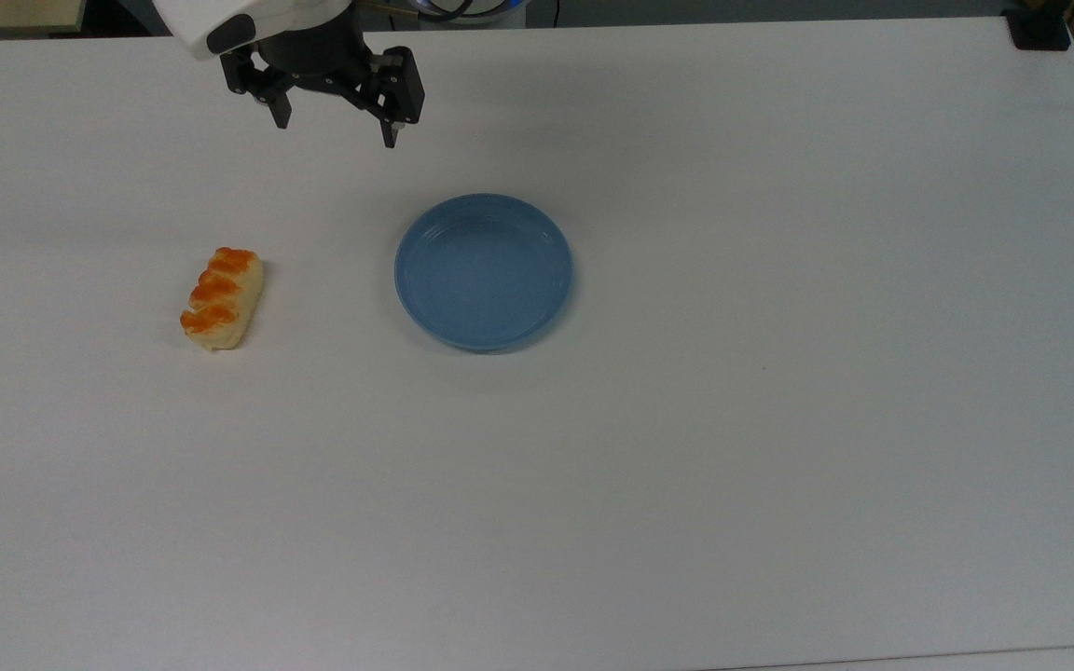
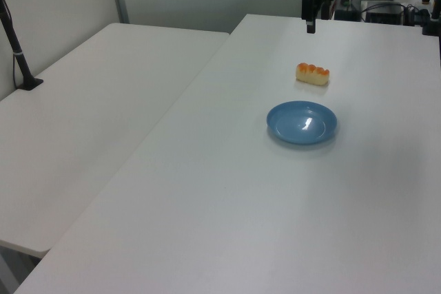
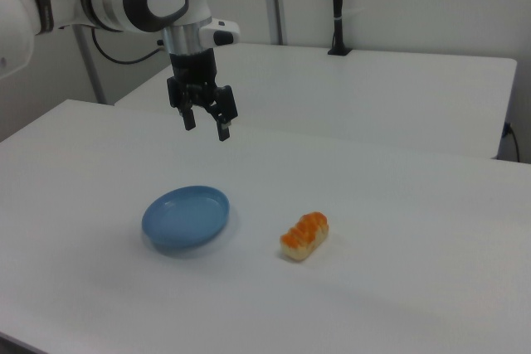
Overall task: Put the bread on a plate
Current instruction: 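Move the open gripper over the bread roll with orange topping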
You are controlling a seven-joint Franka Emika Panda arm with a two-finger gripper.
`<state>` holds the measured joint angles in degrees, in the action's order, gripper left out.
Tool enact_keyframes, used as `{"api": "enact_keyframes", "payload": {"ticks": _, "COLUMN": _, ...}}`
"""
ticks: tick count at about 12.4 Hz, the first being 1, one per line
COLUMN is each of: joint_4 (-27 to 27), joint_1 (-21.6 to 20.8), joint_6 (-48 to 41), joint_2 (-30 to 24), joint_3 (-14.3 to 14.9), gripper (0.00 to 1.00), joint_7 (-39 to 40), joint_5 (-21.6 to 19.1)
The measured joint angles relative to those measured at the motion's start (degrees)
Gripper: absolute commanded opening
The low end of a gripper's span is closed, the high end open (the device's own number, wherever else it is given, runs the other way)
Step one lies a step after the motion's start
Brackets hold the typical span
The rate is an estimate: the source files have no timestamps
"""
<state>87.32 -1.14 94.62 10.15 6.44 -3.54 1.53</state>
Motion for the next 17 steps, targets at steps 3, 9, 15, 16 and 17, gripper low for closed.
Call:
{"api": "enact_keyframes", "payload": {"ticks": 3, "joint_4": 0.0, "joint_1": 0.05, "joint_6": 0.0, "joint_2": 0.0, "joint_3": 0.0, "gripper": 1.0, "joint_7": 0.0, "joint_5": 0.0}}
{"api": "enact_keyframes", "payload": {"ticks": 9, "joint_4": 0.0, "joint_1": 1.15, "joint_6": 0.66, "joint_2": 0.05, "joint_3": 0.08, "gripper": 1.0, "joint_7": 0.0, "joint_5": 0.0}}
{"api": "enact_keyframes", "payload": {"ticks": 15, "joint_4": 0.0, "joint_1": 1.25, "joint_6": 0.67, "joint_2": 0.05, "joint_3": 0.07, "gripper": 1.0, "joint_7": 0.01, "joint_5": 0.0}}
{"api": "enact_keyframes", "payload": {"ticks": 16, "joint_4": 0.0, "joint_1": 1.25, "joint_6": 0.67, "joint_2": 0.05, "joint_3": 0.07, "gripper": 1.0, "joint_7": 0.0, "joint_5": 0.0}}
{"api": "enact_keyframes", "payload": {"ticks": 17, "joint_4": 0.0, "joint_1": 1.25, "joint_6": 0.67, "joint_2": 0.05, "joint_3": 0.07, "gripper": 1.0, "joint_7": 0.0, "joint_5": 0.0}}
